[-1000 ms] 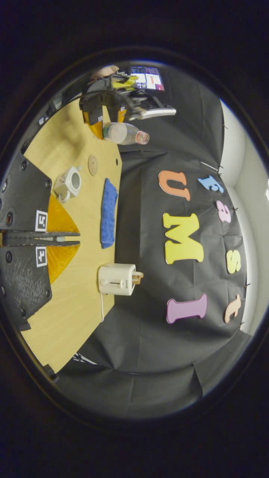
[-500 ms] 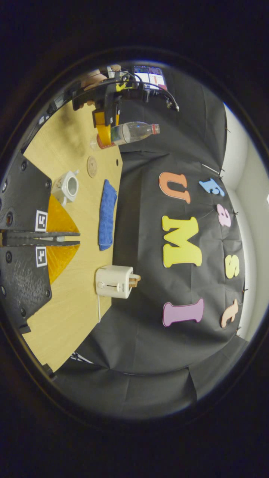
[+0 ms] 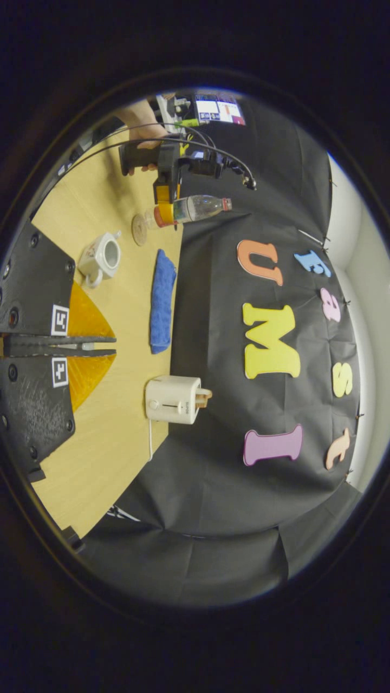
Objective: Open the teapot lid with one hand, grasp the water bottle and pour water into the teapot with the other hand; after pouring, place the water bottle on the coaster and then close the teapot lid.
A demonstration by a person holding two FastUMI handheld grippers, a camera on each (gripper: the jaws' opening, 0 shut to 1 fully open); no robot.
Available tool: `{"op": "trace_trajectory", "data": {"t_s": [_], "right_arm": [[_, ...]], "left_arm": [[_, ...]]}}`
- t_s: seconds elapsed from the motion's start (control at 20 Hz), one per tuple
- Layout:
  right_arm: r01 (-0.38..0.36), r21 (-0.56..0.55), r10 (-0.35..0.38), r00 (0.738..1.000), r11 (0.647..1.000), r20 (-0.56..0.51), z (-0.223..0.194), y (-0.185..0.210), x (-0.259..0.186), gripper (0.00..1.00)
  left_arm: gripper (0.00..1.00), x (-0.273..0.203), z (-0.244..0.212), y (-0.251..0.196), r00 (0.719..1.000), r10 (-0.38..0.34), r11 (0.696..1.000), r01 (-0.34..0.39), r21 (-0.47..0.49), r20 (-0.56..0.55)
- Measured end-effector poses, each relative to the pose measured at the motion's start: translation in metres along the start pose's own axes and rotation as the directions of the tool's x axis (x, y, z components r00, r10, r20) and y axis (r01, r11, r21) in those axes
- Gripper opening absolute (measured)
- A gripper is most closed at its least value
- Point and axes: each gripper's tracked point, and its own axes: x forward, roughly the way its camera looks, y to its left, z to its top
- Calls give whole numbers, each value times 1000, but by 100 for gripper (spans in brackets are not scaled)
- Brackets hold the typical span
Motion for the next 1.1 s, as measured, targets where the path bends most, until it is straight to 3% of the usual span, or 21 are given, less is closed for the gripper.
{"op": "trace_trajectory", "data": {"t_s": [0.5, 0.65, 0.7, 1.0, 1.1], "right_arm": [[10, -7, -10, 1000, 1000, -14, -4, -2, 8, 0], [8, -7, -8, 1000, 1000, -17, -6, 0, 8, 0], [8, -8, -8, 1000, 1000, -16, -5, 1, 7, 0], [1, -17, -1, 1000, 1000, -19, -5, 7, 5, 0], [-3, -18, 3, 1000, 1000, -16, -3, 9, 5, 0]], "left_arm": [[78, 19, -20, 10, 998, 11, 1000, -12, -27, -55], [83, 19, -20, 11, 998, 7, 999, -9, -32, -64], [80, 18, -21, 10, 998, 3, 999, -5, -37, -64], [98, 14, -27, 11, 995, -3, 999, -2, -51, -99], [98, 9, -31, 10, 992, -4, 999, -3, -53, -127]]}}
